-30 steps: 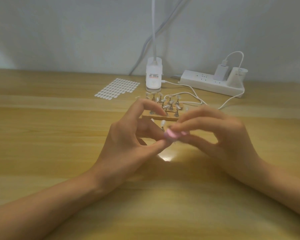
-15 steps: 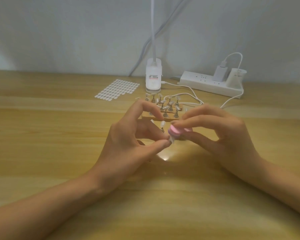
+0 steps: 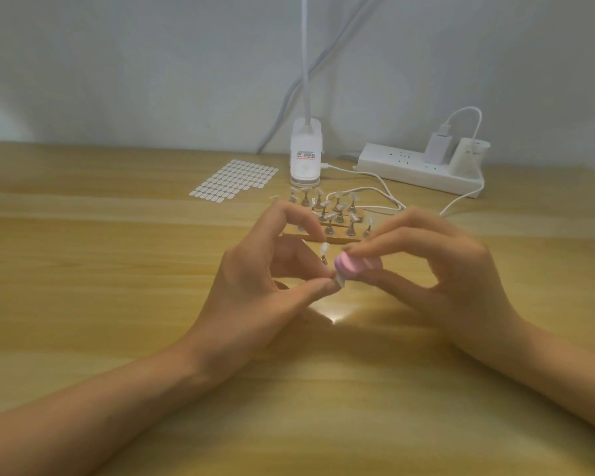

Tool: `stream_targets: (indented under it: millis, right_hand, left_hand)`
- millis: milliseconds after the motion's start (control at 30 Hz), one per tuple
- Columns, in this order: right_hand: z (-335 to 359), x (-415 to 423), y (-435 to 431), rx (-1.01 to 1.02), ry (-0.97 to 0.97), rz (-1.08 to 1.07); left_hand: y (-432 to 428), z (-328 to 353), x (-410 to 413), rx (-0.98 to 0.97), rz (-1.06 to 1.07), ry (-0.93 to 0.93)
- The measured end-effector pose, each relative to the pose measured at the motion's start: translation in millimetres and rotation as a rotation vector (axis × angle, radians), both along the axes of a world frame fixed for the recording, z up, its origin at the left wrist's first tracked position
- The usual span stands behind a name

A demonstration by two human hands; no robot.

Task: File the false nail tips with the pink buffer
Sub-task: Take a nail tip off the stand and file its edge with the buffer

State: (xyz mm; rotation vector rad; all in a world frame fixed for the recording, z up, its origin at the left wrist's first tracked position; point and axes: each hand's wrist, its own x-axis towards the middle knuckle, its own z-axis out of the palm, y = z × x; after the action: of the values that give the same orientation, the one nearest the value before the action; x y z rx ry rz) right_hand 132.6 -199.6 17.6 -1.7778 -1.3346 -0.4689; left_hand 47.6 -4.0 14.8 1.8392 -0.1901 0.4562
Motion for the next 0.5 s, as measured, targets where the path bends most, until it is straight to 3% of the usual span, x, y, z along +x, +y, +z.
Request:
stream_targets:
  millis: [100,400,500]
  right_hand:
    - [-2,-4,3,-0.02,-0.044,0.059]
    - [-3,9,-3,0.018,0.064,-0.067]
    - [-1,4,-2,0.06,0.094,0.007]
  left_hand:
    - [0,0,1,0.003,-0.016,-0.01]
    - [-1,0,0,0.016,-0.025,-0.026]
    - [-1,2,0,0.012,-0.013,-0.016]
